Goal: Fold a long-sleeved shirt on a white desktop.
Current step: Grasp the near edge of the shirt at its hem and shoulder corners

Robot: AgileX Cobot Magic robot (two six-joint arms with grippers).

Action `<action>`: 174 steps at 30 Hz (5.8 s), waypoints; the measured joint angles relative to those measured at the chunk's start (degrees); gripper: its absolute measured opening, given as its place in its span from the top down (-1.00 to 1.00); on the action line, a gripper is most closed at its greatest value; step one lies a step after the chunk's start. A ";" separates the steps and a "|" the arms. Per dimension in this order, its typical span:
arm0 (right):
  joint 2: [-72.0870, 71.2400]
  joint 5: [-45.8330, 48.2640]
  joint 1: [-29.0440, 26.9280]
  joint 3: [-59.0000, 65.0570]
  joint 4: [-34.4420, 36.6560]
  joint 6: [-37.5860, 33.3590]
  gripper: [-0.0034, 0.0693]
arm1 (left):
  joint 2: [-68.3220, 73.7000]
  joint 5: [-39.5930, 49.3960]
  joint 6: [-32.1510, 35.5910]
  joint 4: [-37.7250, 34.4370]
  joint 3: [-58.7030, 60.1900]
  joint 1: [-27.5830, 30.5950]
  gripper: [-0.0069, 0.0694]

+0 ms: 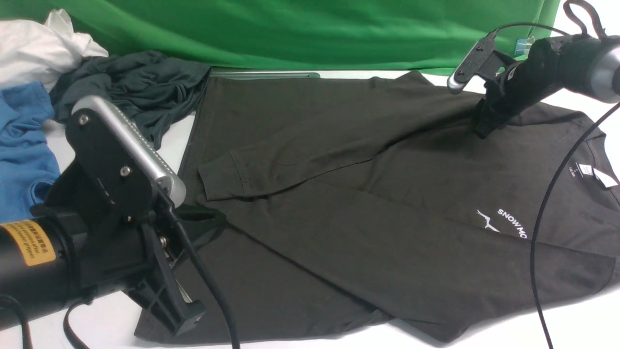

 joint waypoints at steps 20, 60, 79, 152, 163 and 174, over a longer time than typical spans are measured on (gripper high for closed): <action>-4.20 5.58 -0.57 -0.13 0.51 -3.28 0.82 | 0.04 0.54 0.23 1.12 0.00 0.00 0.78; -67.71 25.58 15.68 48.72 5.30 31.65 0.58 | 9.51 27.34 -0.41 6.63 -1.13 0.00 0.77; -87.92 25.18 22.96 59.19 5.29 31.40 0.41 | 27.82 24.55 7.55 24.61 -2.16 0.00 -0.29; -49.12 2.20 7.38 71.62 -20.53 5.25 -0.50 | 9.50 28.49 -3.55 17.90 -2.15 -0.05 0.69; -46.55 0.91 4.62 70.90 -20.61 0.11 0.15 | 9.26 28.53 -3.81 17.90 -2.15 -0.05 0.69; -50.56 6.33 4.62 71.62 -20.18 0.05 0.83 | 9.24 34.94 -6.74 14.51 -3.38 -0.05 0.69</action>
